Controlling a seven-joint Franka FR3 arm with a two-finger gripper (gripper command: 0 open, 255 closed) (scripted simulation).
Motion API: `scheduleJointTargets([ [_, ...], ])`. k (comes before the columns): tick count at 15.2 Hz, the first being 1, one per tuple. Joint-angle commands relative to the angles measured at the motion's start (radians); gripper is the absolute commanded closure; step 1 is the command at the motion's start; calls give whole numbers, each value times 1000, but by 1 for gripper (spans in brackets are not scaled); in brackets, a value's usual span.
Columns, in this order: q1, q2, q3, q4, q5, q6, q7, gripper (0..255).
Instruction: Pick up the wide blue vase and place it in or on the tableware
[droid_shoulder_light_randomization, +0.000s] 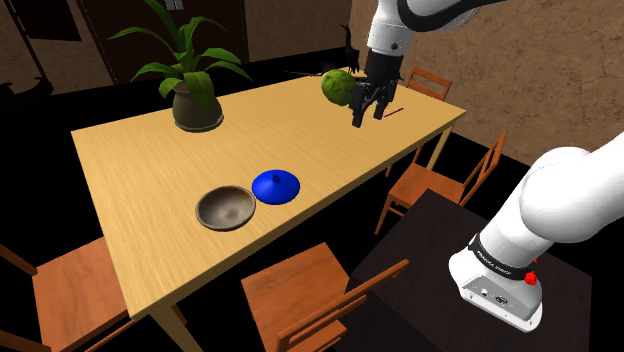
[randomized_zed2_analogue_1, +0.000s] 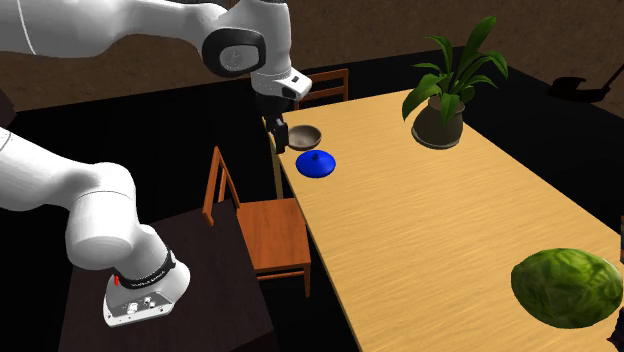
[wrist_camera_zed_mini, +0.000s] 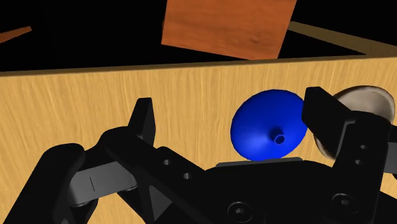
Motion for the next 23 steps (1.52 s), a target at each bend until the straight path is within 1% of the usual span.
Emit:
scheduleJointTargets([
  [1,6,82,24,37,2,43,24,0],
  [6,17,279,69,135,-15,130,80,0],
  [12,37,521,107,295,-66,196,156,0],
  [17,69,727,117,463,-121,215,219,0],
  [22,114,936,111,670,-171,198,269,0],
  [23,114,937,111,671,-171,198,269,0],
])
